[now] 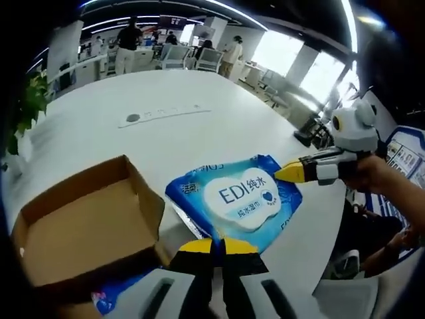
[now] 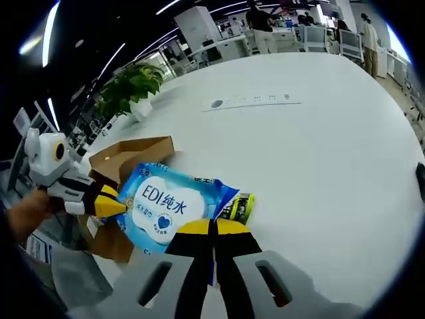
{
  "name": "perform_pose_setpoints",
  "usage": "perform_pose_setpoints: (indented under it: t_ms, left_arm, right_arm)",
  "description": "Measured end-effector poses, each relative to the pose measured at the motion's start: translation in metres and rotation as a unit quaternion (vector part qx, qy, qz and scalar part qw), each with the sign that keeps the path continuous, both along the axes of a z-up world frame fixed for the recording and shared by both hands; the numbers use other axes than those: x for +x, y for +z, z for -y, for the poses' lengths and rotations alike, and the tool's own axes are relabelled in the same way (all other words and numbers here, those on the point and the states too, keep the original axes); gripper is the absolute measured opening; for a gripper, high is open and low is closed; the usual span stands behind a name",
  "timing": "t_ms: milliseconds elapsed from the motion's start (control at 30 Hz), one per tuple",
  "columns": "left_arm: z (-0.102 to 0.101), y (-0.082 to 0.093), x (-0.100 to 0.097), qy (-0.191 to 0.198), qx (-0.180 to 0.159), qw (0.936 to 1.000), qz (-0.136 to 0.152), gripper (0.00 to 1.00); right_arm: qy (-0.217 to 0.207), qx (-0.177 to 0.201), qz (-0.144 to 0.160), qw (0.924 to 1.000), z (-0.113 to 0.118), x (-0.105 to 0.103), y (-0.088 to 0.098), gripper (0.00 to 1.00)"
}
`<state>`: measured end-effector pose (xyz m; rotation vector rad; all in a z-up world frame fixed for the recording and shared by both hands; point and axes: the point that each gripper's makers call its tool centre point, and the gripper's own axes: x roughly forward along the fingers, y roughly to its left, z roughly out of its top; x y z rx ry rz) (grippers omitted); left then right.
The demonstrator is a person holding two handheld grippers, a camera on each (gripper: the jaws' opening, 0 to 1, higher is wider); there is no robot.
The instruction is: Operate the shoe box by opening the lid, removing the specified soft item, and placing it in the target area until the item is outside and the box remains undamaged.
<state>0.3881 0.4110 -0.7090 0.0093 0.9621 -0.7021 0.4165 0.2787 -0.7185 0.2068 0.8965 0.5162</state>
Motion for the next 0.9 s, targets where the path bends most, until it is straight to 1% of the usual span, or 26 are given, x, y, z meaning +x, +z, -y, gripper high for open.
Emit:
perform_pose_setpoints:
  t_ms: [233, 267, 400, 500, 900]
  left_arm:
    - [0.003, -0.01, 0.003, -0.029, 0.044, 0.9986, 0.012, 0.02]
    - [0.003, -0.012, 0.004, -0.038, 0.055, 0.9976, 0.016, 0.02]
    - [0.004, -0.017, 0.005, -0.05, 0.071, 0.9961, 0.016, 0.02]
    - [0.004, -0.02, 0.005, -0.064, 0.09, 0.9936, 0.022, 0.02]
    - [0.006, -0.032, 0.007, -0.093, 0.127, 0.9872, 0.023, 0.02]
  right_arm:
    - [0.003, -0.001, -0.009, 1.0, 0.001, 0.005, -0.014, 0.0]
    - [0.004, -0.001, -0.009, 1.0, 0.001, 0.005, -0.015, 0.0]
    - [0.005, 0.001, -0.01, 0.9999, 0.001, 0.006, -0.019, 0.0]
    - [0.006, 0.003, -0.012, 0.9999, 0.002, 0.006, -0.024, 0.0]
    - [0.006, 0.006, -0.014, 0.9999, 0.002, 0.008, -0.036, 0.0]
